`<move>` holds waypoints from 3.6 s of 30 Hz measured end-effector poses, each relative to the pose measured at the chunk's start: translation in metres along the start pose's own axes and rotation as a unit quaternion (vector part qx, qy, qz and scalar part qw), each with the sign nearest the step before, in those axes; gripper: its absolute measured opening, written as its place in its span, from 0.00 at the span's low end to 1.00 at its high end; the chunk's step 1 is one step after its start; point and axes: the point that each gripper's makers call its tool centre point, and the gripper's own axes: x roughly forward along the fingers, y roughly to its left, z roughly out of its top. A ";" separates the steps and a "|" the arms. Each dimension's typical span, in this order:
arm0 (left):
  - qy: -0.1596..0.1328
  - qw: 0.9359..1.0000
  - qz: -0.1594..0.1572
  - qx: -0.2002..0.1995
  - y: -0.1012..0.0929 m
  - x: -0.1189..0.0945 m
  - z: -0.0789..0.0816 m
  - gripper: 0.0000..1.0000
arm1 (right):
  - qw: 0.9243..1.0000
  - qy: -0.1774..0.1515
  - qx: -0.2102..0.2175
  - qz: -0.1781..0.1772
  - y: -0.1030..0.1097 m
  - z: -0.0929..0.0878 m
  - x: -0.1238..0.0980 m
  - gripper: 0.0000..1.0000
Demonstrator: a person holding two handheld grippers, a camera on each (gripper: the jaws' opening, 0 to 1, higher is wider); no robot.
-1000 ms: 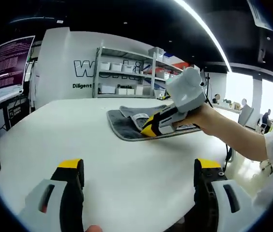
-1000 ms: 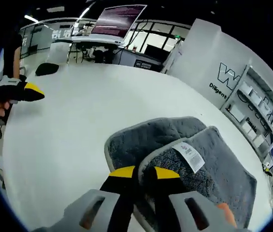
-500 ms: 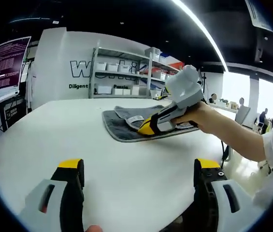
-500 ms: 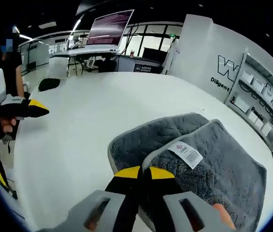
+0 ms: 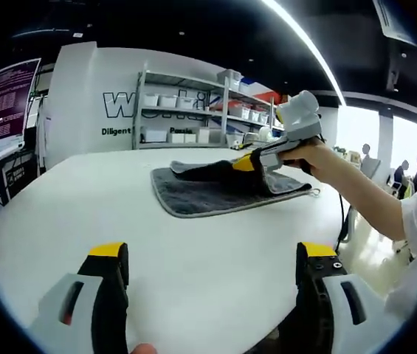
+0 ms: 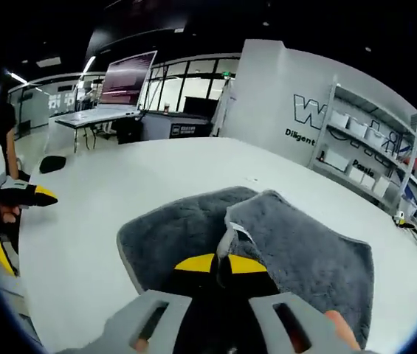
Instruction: Open the folded towel by lifting each exposed corner and separating the folded layers until the towel lies flat within the target outline without major curled edges
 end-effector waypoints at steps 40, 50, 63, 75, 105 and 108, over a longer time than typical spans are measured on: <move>0.027 0.999 -0.012 0.024 -0.010 0.026 0.007 0.93 | 0.976 0.043 0.039 -0.210 -0.198 -0.083 -0.100 0.01; 0.036 0.999 -0.017 0.027 -0.012 0.030 0.003 0.93 | 0.967 0.053 0.038 -0.247 -0.222 -0.094 -0.128 0.01; 0.040 0.999 -0.013 0.025 -0.006 0.031 0.001 0.93 | 0.951 0.062 0.054 -0.297 -0.254 -0.116 -0.170 0.00; 0.042 0.999 -0.014 0.025 -0.006 0.034 0.000 0.93 | 0.933 0.066 0.076 -0.344 -0.309 -0.141 -0.208 0.00; 0.049 0.998 -0.025 0.033 -0.013 0.038 -0.002 0.93 | 0.857 0.138 0.171 -0.466 -0.343 -0.283 -0.346 0.00; 0.050 0.998 -0.024 0.032 -0.012 0.038 -0.002 0.93 | 0.848 0.144 0.186 -0.476 -0.341 -0.296 -0.358 0.00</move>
